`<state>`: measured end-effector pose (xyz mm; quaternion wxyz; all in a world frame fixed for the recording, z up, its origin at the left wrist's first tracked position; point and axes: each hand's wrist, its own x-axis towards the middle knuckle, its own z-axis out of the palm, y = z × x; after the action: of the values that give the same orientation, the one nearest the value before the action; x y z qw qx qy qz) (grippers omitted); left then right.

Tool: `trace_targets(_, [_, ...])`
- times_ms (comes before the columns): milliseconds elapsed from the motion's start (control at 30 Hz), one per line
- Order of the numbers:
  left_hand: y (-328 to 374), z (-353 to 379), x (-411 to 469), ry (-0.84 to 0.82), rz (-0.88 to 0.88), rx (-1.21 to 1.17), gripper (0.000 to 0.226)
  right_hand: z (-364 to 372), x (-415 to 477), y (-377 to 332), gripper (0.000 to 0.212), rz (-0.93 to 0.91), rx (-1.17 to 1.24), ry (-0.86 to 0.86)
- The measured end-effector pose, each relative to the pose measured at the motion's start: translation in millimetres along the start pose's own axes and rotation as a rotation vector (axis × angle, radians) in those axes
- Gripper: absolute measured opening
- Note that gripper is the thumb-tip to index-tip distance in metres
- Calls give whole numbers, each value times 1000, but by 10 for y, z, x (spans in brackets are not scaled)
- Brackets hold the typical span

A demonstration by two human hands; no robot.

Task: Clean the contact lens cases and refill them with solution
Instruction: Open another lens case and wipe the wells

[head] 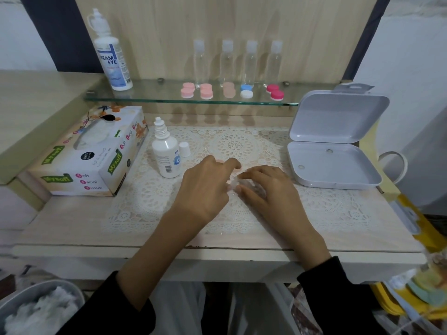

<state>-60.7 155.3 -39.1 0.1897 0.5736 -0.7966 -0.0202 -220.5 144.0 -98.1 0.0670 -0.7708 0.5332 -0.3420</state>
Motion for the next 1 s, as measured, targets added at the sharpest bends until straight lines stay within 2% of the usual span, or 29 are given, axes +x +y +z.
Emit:
trace_targets(133, [-47, 82, 0, 25, 6, -102, 40, -4, 1, -8, 28, 6, -12, 1])
trace_targets(300, [-191, 211, 21, 42, -80, -390, 32, -17, -8, -26, 24, 8, -38, 5])
trace_targets(467, [-228, 207, -43, 223, -217, -795, 14, -30, -10, -39, 24, 12, -26, 0])
trace_targets(633, [-222, 157, -79, 189, -324, -1174, 10, -36, -13, -36, 29, 12, 0, -15])
trace_targets(833, [-178, 183, -119, 169, -261, -1306, 16, -70, -3, -65, 40, 10, 174, 34])
trace_targets(1000, [-120, 197, -107, 167, -177, -1302, 19, -136, -1, -75, 22, -76, 417, 119])
